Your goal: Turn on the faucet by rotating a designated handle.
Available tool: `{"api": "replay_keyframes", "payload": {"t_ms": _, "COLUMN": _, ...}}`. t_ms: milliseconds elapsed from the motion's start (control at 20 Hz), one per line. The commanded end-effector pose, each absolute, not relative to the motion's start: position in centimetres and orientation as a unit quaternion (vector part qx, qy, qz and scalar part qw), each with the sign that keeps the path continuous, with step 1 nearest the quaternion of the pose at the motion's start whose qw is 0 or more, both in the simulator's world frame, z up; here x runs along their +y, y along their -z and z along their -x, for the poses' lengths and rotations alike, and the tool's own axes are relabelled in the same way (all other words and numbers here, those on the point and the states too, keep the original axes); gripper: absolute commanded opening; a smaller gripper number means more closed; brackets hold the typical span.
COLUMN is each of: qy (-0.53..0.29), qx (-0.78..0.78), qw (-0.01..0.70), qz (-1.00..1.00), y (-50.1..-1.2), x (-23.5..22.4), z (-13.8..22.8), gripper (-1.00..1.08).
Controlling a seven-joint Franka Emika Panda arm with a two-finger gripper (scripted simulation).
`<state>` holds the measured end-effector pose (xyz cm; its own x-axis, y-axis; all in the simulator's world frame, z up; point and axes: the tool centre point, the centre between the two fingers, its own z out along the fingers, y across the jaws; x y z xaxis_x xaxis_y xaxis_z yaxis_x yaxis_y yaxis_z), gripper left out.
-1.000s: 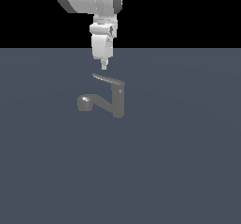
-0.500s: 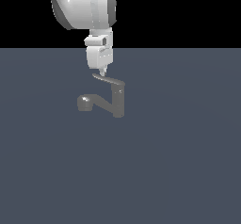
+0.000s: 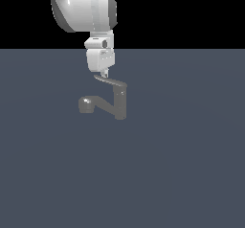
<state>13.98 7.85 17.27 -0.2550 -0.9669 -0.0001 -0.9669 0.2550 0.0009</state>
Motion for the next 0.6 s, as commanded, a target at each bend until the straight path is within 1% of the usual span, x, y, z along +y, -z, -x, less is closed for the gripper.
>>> {"api": "replay_keyframes", "payload": {"t_ms": 0, "qy": 0.0, "qx": -0.792, "qw": 0.0, "qz": -0.611, "y": -17.3, "x": 8.1, "z": -13.5, "gripper": -1.0}}
{"api": "replay_keyframes", "payload": {"t_ms": 550, "qy": 0.0, "qx": -0.792, "qw": 0.0, "qz": -0.61, "y": -17.3, "x": 9.2, "z": -11.0, "gripper": -1.0}}
